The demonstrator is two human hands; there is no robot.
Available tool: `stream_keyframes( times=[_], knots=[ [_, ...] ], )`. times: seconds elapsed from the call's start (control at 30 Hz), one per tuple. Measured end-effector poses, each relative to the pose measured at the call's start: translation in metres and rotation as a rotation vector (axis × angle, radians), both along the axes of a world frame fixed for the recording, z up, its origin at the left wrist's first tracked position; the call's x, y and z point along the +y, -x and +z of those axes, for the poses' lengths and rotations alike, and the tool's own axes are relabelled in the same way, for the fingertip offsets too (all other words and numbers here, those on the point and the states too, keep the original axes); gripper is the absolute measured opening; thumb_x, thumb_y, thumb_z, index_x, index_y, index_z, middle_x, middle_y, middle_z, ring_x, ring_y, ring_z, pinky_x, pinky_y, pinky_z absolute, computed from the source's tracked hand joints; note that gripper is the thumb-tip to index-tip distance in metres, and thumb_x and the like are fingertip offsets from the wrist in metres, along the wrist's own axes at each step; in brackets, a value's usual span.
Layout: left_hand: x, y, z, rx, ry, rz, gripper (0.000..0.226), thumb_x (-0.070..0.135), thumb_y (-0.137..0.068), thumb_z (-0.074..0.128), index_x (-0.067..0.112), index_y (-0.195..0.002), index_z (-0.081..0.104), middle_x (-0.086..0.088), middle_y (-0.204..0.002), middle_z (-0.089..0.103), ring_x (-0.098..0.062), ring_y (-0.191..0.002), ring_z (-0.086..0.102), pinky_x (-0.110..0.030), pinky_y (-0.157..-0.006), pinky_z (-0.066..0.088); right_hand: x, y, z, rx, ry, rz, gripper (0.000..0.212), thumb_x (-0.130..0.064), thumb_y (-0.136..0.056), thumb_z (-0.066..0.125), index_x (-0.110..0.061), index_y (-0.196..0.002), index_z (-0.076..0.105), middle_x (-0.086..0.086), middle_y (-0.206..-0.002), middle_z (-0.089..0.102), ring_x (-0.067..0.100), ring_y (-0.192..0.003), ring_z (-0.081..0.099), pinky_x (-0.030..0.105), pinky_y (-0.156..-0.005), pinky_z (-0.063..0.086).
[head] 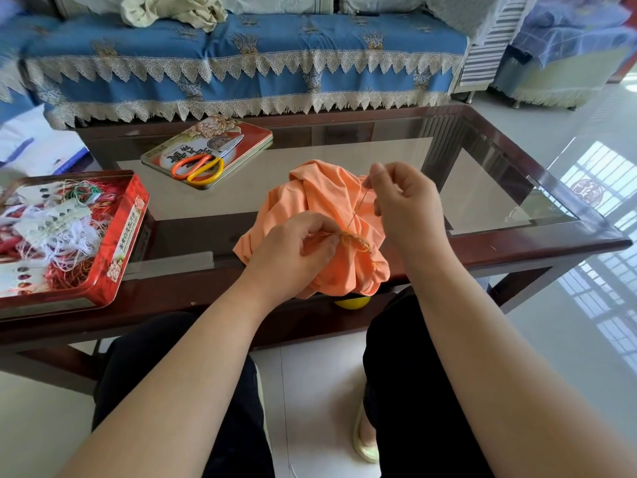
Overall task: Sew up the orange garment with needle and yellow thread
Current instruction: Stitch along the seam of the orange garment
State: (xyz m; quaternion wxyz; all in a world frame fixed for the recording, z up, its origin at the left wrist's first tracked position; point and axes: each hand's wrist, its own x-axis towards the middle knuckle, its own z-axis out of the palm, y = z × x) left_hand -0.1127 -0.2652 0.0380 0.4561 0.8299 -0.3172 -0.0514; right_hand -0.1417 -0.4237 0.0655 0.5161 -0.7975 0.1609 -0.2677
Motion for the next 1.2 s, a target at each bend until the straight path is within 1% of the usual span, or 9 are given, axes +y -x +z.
stream_keyframes(
  times=[0.13, 0.23, 0.37, 0.5, 0.67, 0.77, 0.87, 1.07, 1.2],
  knots=[
    [0.000, 0.001, 0.005, 0.083, -0.020, -0.002, 0.017, 0.030, -0.098, 0.054, 0.044, -0.089, 0.054, 0.032, -0.091, 0.053, 0.034, -0.083, 0.040, 0.008, -0.065, 0.032, -0.003, -0.003, 0.009, -0.012, -0.182, 0.056, 0.033, -0.028, -0.101, 0.047, -0.010, -0.079, 0.065, -0.006, -0.061, 0.061, 0.004, -0.047, 0.050, 0.022, -0.051, 0.042],
    [0.000, 0.001, 0.006, 0.126, -0.026, -0.013, 0.014, 0.030, -0.096, 0.057, 0.043, -0.093, 0.055, 0.032, -0.094, 0.054, 0.034, -0.085, 0.040, 0.009, -0.065, 0.032, 0.001, -0.003, 0.015, -0.048, -0.327, 0.118, 0.032, -0.026, -0.101, 0.047, -0.008, -0.080, 0.063, 0.000, -0.069, 0.066, 0.009, -0.047, 0.048, 0.021, -0.044, 0.040],
    [0.000, 0.002, 0.006, 0.116, -0.057, -0.019, 0.020, 0.025, -0.090, 0.065, 0.041, -0.099, 0.056, 0.032, -0.095, 0.051, 0.035, -0.085, 0.038, 0.010, -0.066, 0.031, 0.004, -0.004, 0.024, -0.092, -0.462, 0.160, 0.029, -0.024, -0.101, 0.048, -0.010, -0.080, 0.061, 0.002, -0.068, 0.064, 0.011, -0.045, 0.046, 0.022, -0.041, 0.037],
    [0.000, 0.000, 0.008, 0.100, -0.081, -0.019, 0.024, 0.024, -0.089, 0.068, 0.039, -0.102, 0.055, 0.034, -0.095, 0.047, 0.037, -0.083, 0.035, 0.012, -0.065, 0.028, 0.004, -0.004, 0.029, -0.093, -0.485, 0.167, 0.028, -0.025, -0.101, 0.047, -0.010, -0.082, 0.062, -0.001, -0.064, 0.064, 0.010, -0.045, 0.046, 0.022, -0.043, 0.038],
    [-0.002, 0.002, 0.008, 0.088, -0.066, 0.000, 0.024, 0.031, -0.086, 0.072, 0.044, -0.094, 0.054, 0.033, -0.093, 0.048, 0.037, -0.084, 0.035, 0.011, -0.066, 0.029, 0.007, -0.003, 0.031, -0.100, -0.493, 0.177, 0.028, -0.024, -0.101, 0.047, -0.009, -0.083, 0.062, -0.001, -0.064, 0.062, 0.010, -0.045, 0.046, 0.023, -0.043, 0.037],
    [-0.004, 0.001, 0.005, 0.082, -0.048, 0.008, 0.019, 0.036, -0.083, 0.073, 0.043, -0.092, 0.058, 0.031, -0.094, 0.053, 0.025, -0.092, 0.044, 0.003, -0.069, 0.036, 0.008, -0.004, 0.030, -0.095, -0.498, 0.179, 0.028, -0.025, -0.101, 0.047, -0.009, -0.083, 0.062, 0.000, -0.064, 0.062, 0.011, -0.045, 0.046, 0.023, -0.042, 0.037],
    [-0.006, 0.000, 0.003, 0.073, -0.047, 0.006, 0.014, 0.035, -0.084, 0.072, 0.040, -0.091, 0.061, 0.031, -0.096, 0.055, 0.014, -0.095, 0.048, -0.002, -0.074, 0.034, 0.010, -0.005, 0.030, -0.101, -0.505, 0.193, 0.028, -0.024, -0.101, 0.047, -0.009, -0.084, 0.062, 0.001, -0.065, 0.062, 0.012, -0.045, 0.045, 0.023, -0.042, 0.036],
    [-0.006, 0.000, 0.001, 0.091, 0.047, -0.010, 0.014, 0.030, -0.090, 0.066, 0.042, -0.085, 0.061, 0.037, -0.088, 0.059, 0.021, -0.094, 0.047, 0.003, -0.076, 0.036, 0.010, -0.006, 0.033, -0.112, -0.488, 0.207, 0.029, -0.023, -0.102, 0.046, -0.007, -0.084, 0.062, -0.001, -0.063, 0.061, 0.012, -0.044, 0.045, 0.023, -0.042, 0.036],
    [-0.006, 0.002, 0.002, 0.124, 0.104, -0.002, 0.015, 0.027, -0.093, 0.062, 0.037, -0.083, 0.062, 0.029, -0.085, 0.060, 0.021, -0.088, 0.049, 0.006, -0.074, 0.034, 0.011, -0.006, 0.035, -0.119, -0.483, 0.214, 0.028, -0.022, -0.102, 0.046, -0.007, -0.084, 0.061, 0.000, -0.063, 0.061, 0.012, -0.044, 0.044, 0.023, -0.041, 0.035]
  ],
)
